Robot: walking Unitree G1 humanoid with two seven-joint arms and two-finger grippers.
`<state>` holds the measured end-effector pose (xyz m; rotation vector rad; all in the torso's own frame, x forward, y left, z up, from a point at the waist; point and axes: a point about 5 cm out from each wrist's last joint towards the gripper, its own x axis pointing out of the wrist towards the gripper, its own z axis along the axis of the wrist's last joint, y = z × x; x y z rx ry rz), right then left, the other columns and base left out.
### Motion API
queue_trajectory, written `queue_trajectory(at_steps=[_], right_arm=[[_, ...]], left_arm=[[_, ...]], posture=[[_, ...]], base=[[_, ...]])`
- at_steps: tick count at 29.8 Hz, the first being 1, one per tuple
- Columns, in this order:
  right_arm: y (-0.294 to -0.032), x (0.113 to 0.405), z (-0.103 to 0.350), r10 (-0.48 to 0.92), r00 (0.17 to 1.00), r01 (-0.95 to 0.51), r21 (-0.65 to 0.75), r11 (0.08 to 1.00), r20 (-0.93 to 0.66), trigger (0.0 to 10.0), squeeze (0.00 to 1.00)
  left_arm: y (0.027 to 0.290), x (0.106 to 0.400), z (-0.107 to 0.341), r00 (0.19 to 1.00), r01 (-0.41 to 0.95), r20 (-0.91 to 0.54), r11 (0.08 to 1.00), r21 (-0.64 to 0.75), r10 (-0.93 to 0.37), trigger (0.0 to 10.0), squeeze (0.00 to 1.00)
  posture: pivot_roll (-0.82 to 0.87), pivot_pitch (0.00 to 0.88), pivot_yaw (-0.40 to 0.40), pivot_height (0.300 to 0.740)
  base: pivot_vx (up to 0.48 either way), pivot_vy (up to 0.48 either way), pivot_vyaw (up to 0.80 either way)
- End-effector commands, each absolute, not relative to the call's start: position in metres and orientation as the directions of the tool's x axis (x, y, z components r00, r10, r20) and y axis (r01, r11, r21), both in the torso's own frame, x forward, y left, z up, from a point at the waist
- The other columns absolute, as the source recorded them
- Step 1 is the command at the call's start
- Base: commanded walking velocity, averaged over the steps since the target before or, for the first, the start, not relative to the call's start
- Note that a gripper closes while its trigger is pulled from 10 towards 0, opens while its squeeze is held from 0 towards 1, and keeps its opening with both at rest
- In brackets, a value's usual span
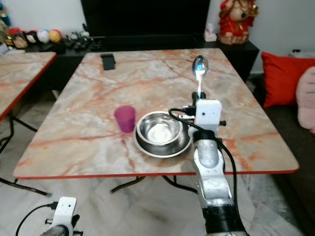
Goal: Setting the table
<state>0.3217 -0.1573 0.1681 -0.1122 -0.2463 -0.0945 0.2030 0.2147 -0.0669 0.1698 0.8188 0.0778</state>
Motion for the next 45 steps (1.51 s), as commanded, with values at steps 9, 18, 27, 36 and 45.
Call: queue_trajectory(at_steps=[9, 18, 27, 36, 45], right_arm=[[-0.152, 0.324, 0.173, -0.066, 0.965, 0.095, -0.103, 0.990, 0.254, 10.0, 0.00], [-0.182, 0.334, 0.169, -0.205, 0.973, 0.219, -0.144, 0.965, 0.105, 10.0, 0.00], [-0.217, 0.339, 0.167, -0.278, 0.955, 0.258, -0.176, 0.950, -0.099, 10.0, 0.00], [-0.230, 0.332, 0.148, -0.266, 0.919, 0.213, -0.199, 0.957, -0.292, 10.0, 0.00], [-0.235, 0.323, 0.119, -0.227, 0.854, 0.167, -0.167, 0.972, -0.469, 10.0, 0.00]], left_arm=[[0.222, 0.199, -0.068, 0.671, 0.002, -0.726, 0.979, 0.204, 0.150, 10.0, 0.00], [0.220, 0.201, -0.067, 0.672, 0.009, -0.726, 0.979, 0.203, 0.145, 10.0, 0.00], [0.222, 0.201, -0.067, 0.671, 0.015, -0.728, 0.979, 0.202, 0.140, 10.0, 0.00], [0.220, 0.203, -0.066, 0.673, 0.027, -0.729, 0.980, 0.197, 0.128, 10.0, 0.00], [0.219, 0.205, -0.065, 0.675, 0.034, -0.728, 0.981, 0.193, 0.120, 10.0, 0.00]], posture=[[-0.01, 0.000, 0.016, 0.740], [-0.01, 0.000, 0.020, 0.740], [-0.02, 0.000, 0.026, 0.740], [-0.03, 0.000, 0.029, 0.740], [-0.02, 0.000, 0.029, 0.740]], base=[[0.000, 0.000, 0.00], [0.000, 0.000, 0.00], [0.000, 0.000, 0.00], [0.000, 0.000, 0.00], [0.000, 0.000, 0.00]])
